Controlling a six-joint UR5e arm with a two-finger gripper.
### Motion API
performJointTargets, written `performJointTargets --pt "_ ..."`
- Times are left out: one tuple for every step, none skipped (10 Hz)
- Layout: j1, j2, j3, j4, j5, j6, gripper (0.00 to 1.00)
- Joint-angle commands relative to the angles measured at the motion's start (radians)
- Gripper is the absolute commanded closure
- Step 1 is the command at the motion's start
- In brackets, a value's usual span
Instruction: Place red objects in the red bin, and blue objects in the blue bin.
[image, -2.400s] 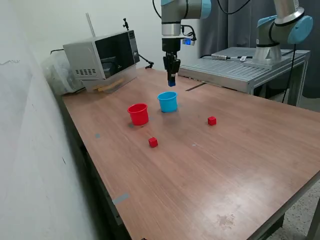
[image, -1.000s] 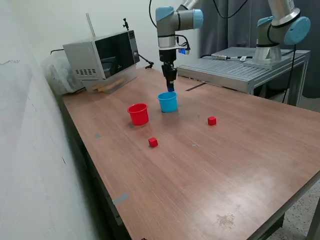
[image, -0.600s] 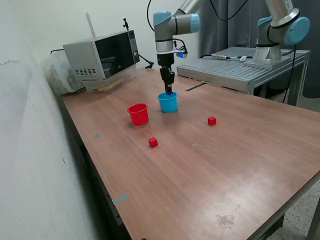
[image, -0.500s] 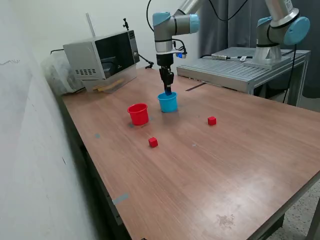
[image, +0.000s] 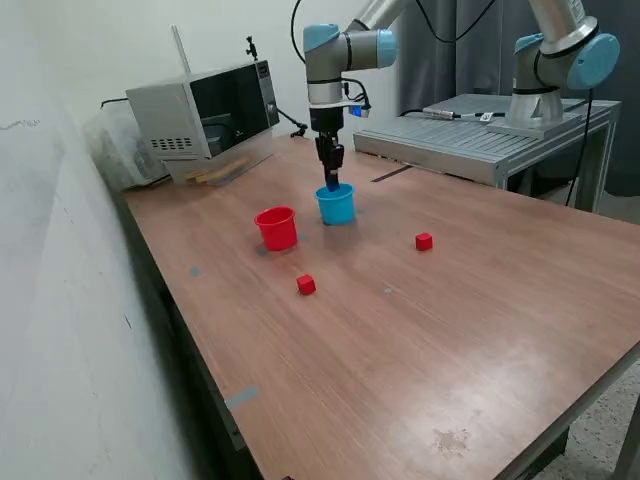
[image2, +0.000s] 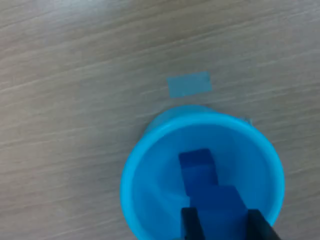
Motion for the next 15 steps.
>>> performJointTargets --pt "-0.010 0.001 0.000 -0.003 0.001 -0.001 1.00" --pt "-0.010 0.001 0.000 -0.003 0.001 -0.001 1.00" --pt "-0.010 0.001 0.002 -0.003 0.001 -0.001 1.00" --pt "-0.010 0.001 0.000 -0.003 -0.001 -0.001 1.00" --pt "-0.010 0.001 0.000 -0.003 -0.001 -0.001 0.00" --pt "-0.010 -0.001 0.000 -0.003 -0.003 -0.001 0.00" --pt "-0.010 -0.001 0.000 -0.003 -0.003 -0.001 0.00" --pt "-0.010 -0.001 0.002 -0.003 -0.004 -0.001 0.00" --pt "-0.010 -0.001 0.000 -0.001 -0.004 -0.001 0.00" --pt "-0.010 -0.004 0.002 0.000 -0.006 -0.003 0.00" --pt "0.002 -0.027 0.008 0.005 -0.009 -0.003 0.00" --pt "0.008 -0.095 0.021 0.011 -0.007 -0.004 0.00" --pt "0.024 -0.154 0.025 0.051 -0.006 -0.048 0.00" --pt "0.063 -0.206 0.022 0.157 -0.007 -0.081 0.00" --pt "0.088 -0.287 0.028 0.231 -0.007 -0.076 0.00"
